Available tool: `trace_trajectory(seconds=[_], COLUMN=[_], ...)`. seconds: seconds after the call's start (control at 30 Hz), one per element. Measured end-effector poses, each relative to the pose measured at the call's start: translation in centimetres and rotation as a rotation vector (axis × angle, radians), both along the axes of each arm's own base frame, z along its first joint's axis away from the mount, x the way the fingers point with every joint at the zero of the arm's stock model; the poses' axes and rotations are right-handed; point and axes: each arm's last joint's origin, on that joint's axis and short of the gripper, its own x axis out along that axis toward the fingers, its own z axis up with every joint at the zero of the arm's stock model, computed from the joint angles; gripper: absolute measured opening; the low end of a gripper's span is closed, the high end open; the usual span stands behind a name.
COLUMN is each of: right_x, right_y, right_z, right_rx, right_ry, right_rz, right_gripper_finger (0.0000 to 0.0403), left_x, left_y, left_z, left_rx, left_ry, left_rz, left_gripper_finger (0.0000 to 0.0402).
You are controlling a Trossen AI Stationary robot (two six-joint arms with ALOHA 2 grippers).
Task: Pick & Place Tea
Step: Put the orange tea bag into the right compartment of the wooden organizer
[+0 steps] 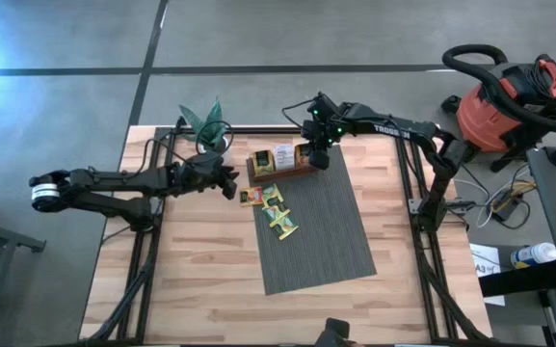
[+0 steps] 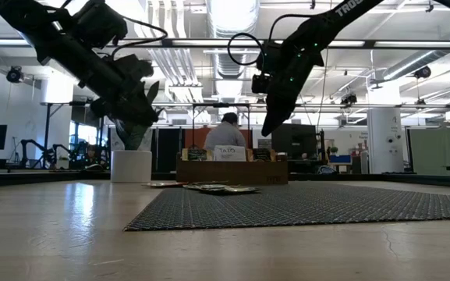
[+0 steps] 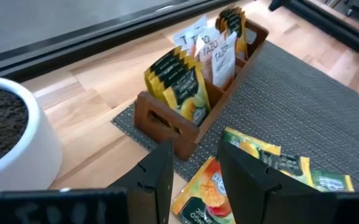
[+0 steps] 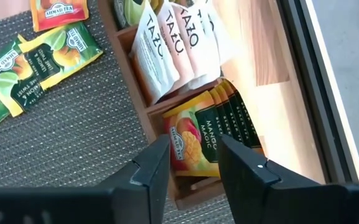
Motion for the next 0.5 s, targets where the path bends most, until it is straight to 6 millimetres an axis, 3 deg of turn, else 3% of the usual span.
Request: trace_trajectory(seconds=[0.5], right_x=[0.23], right_y=[-0.16], right_z=[0.15], right_rx=[-0.019], right_ry=[-0.028], right_rz=[0.000], right_gripper_finger=[0.0128], left_x=[-0.10], left_y=[-0.04], left_z=[-0.30], left_rx=[-0.004], left_ry=[0.010], left_rz=[-0.003], left_gripper_finger=[0.0124])
